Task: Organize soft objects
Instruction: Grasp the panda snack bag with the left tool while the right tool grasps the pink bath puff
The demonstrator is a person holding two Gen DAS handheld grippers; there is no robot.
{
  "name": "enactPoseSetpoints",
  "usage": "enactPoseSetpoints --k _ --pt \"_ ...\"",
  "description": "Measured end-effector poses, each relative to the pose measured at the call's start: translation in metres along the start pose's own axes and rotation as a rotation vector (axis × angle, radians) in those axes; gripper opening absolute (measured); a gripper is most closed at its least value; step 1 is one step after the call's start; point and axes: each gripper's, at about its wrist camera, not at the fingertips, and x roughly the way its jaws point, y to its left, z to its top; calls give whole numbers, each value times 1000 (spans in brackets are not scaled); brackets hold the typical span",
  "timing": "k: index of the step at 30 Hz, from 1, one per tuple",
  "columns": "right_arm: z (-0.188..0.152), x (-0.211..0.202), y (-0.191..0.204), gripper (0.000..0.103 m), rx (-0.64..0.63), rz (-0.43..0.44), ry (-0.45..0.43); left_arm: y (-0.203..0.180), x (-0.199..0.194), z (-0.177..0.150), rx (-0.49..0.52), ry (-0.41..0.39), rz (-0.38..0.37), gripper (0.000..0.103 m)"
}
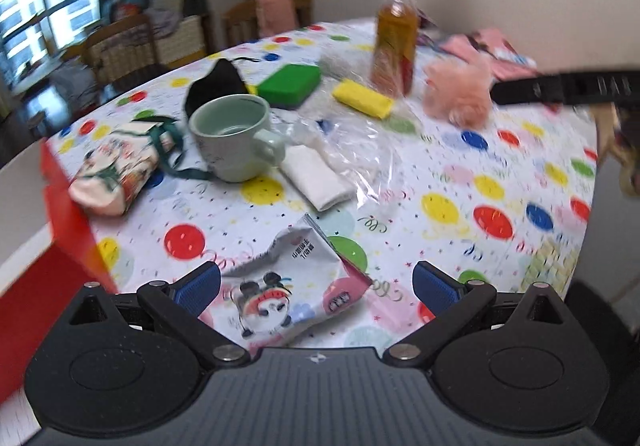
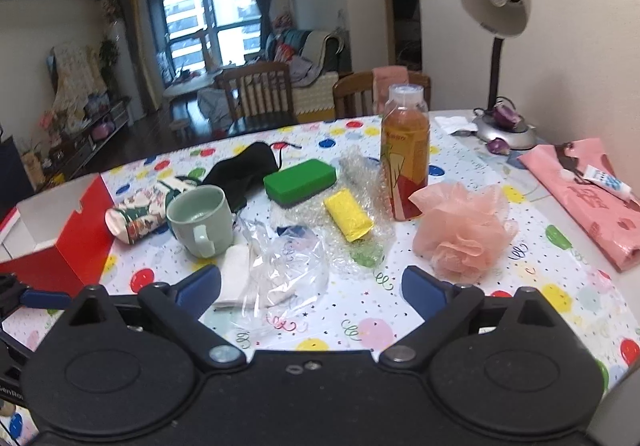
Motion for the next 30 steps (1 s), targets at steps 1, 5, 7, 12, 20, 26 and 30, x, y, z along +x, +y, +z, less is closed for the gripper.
enactPoseSetpoints --k 1,5,7,12,20,26,30 --pt "2 3 -4 96 -2 -2 5 3 6 2 35 8 -9 103" --pt "11 16 -26 96 6 -28 18 18 30 2 125 50 -8 103" --pt "16 21 -38 96 0 -56 19 25 40 1 141 73 -21 103" --pt "32 34 -75 97 -9 -140 12 28 56 -3 240 118 -67 103" --pt "67 77 -125 98 -91 -154 69 30 77 -2 326 200 -140 103" --pt "68 122 -146 99 -109 -98 169 32 87 -4 309 223 -157 103" --pt "60 146 -155 100 -103 -84 215 33 95 -6 313 237 -144 103"
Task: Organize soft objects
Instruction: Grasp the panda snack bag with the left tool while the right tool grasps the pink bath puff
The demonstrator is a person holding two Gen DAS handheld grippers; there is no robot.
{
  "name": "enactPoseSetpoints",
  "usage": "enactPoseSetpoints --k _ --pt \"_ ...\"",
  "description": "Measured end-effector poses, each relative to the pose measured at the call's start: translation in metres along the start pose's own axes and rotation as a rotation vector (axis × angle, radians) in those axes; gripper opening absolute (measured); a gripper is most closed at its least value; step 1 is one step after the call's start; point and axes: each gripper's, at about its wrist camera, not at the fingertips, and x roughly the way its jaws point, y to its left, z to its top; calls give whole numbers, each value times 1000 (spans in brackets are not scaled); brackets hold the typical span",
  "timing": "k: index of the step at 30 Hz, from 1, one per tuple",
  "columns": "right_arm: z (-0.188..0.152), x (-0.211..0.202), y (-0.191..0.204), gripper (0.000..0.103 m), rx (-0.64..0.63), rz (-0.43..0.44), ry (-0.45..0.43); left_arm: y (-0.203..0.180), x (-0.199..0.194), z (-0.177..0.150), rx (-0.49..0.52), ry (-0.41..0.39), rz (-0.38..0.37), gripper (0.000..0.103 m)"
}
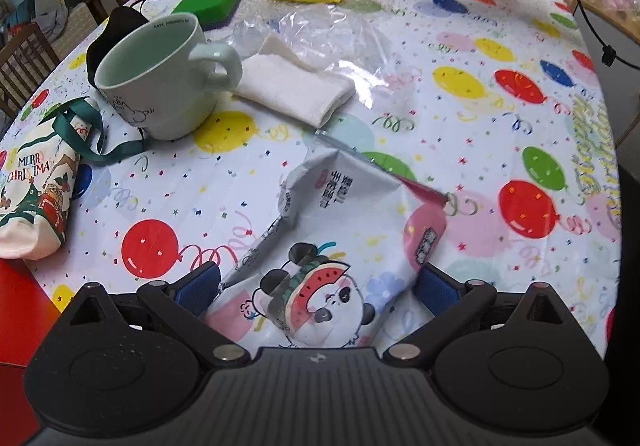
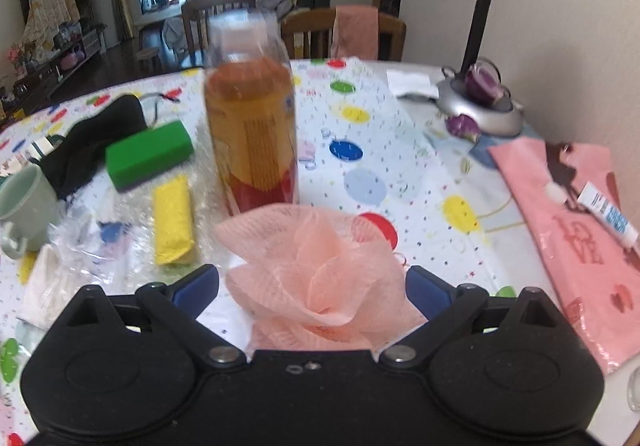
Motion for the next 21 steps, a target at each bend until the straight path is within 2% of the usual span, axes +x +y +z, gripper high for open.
enactPoseSetpoints --k 8,11,15,19,21 --pt "-10 32 5 100 -58 8 76 13 7 3 -114 5 -27 103" --pt "-13 39 4 99 -67 -4 80 17 8 5 -173 -1 -25 96" --pt "-15 45 1 92 -52 -11 89 21 6 7 -240 -10 10 82" --pt "-16 47 -2 84 -37 -10 85 23 4 9 -321 -11 36 76" --pt "-17 45 -2 76 -30 -12 77 23 4 10 -349 -9 47 74"
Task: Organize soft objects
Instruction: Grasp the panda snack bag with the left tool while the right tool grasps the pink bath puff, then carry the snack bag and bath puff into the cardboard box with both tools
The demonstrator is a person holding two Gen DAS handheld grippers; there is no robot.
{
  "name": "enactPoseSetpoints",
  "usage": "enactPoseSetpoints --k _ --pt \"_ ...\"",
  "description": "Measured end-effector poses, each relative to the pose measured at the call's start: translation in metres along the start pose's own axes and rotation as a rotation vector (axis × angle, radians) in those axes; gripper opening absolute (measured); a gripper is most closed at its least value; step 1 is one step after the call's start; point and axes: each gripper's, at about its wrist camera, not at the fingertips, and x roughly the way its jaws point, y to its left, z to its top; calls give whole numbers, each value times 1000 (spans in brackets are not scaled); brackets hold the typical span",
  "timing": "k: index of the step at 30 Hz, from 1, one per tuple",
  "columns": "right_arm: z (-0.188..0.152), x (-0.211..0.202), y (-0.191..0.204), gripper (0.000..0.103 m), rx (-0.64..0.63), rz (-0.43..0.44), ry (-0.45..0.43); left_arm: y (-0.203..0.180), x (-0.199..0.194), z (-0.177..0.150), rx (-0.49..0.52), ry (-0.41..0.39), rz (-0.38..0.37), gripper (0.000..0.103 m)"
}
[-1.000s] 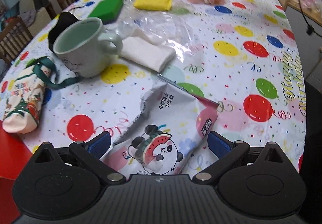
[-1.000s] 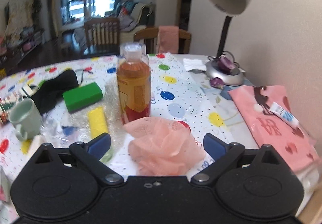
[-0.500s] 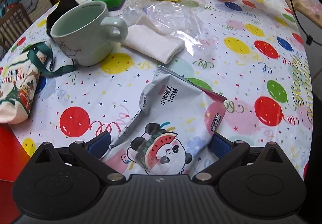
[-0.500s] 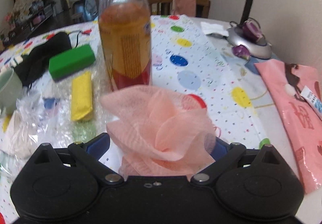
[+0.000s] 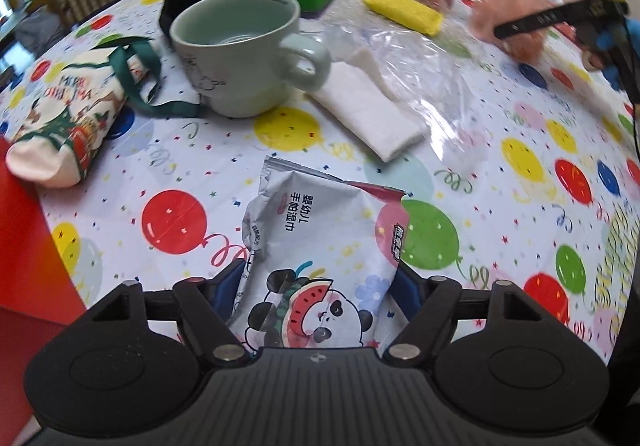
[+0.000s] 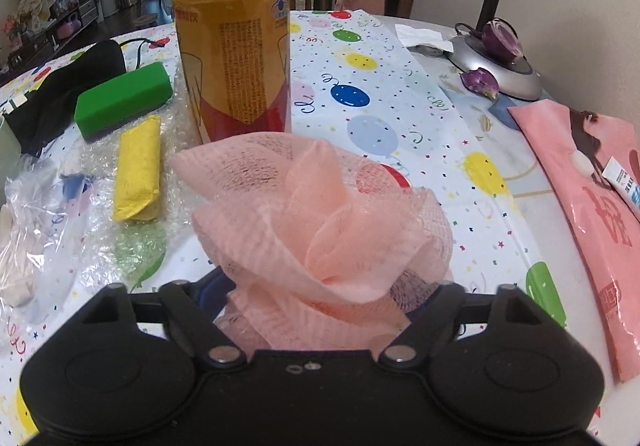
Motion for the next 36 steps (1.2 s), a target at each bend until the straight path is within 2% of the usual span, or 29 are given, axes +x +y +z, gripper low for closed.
enactPoseSetpoints --k 8,11,16,22,30,36 --pt "-3 -13 3 46 32 6 -33 -4 -2 -1 -131 -5 47 70" --pt "-3 -24 4 42 54 14 -45 -4 -4 -2 -183 1 48 70" --pt "-2 -54 12 41 50 40 -75 -4 -13 -5 -253 -12 55 70" --pt "7 -95 28 41 25 105 -97 -7 -39 -2 -312 -68 70 70" --pt "25 -135 71 42 -37 247 -150 -3 -87 0 -402 -125 117 70" --pt "42 -151 117 43 -120 364 -162 13 -124 -8 -502 -156 161 71"
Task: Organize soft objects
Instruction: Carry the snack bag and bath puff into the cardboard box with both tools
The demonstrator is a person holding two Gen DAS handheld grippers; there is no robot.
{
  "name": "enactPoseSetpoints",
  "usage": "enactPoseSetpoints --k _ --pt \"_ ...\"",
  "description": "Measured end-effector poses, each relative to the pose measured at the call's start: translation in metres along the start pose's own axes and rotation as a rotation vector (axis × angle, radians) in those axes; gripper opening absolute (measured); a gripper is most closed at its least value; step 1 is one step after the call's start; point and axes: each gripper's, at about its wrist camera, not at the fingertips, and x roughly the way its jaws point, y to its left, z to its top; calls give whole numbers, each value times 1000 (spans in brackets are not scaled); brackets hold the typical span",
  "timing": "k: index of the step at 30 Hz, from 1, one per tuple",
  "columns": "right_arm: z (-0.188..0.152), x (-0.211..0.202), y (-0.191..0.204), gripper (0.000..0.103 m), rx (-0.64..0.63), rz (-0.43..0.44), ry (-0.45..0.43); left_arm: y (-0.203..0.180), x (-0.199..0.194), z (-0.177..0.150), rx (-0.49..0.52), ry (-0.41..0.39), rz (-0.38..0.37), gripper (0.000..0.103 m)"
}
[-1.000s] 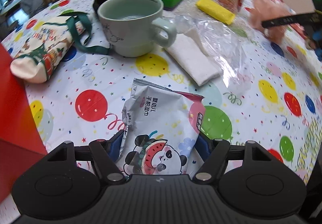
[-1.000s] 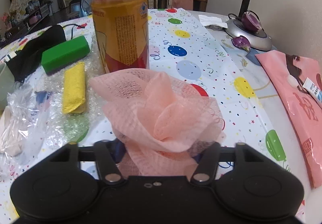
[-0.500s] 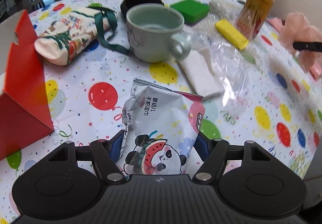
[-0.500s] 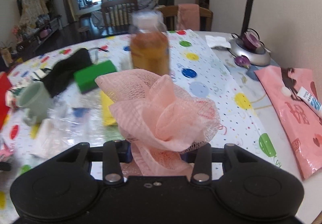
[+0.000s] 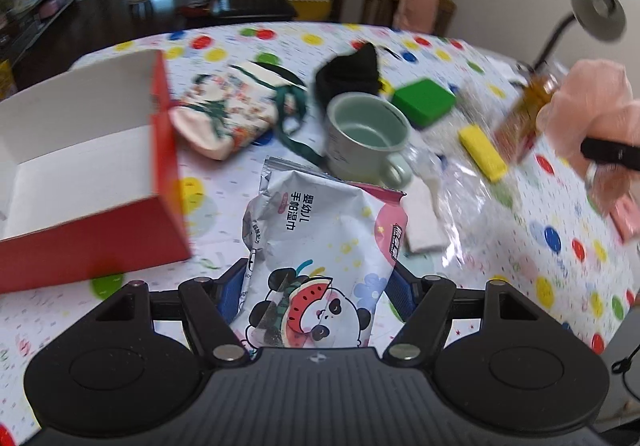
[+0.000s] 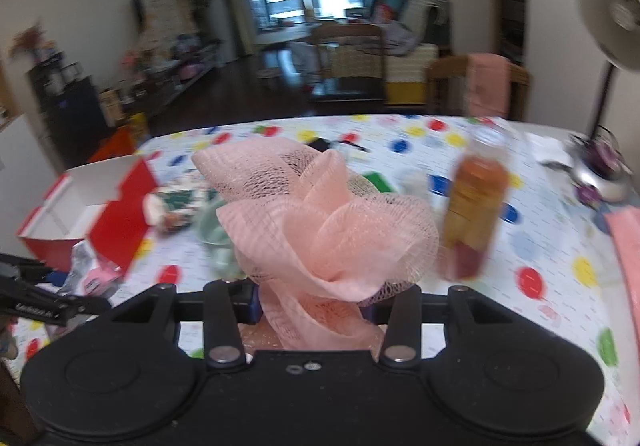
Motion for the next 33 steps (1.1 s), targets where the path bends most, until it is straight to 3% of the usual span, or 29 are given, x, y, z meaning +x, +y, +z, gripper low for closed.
enactPoseSetpoints --k 7,16,26,33 --pt "27 19 62 44 -96 105 21 41 -30 12 -68 -32 18 71" --pt "46 51 152 44 -150 177 43 112 -53 27 -112 -50 18 71" --pt "73 85 244 45 -216 204 25 199 -62 65 -139 -85 46 71" --pt "89 127 294 46 -244 194 55 249 -43 96 -158 -78 93 71"
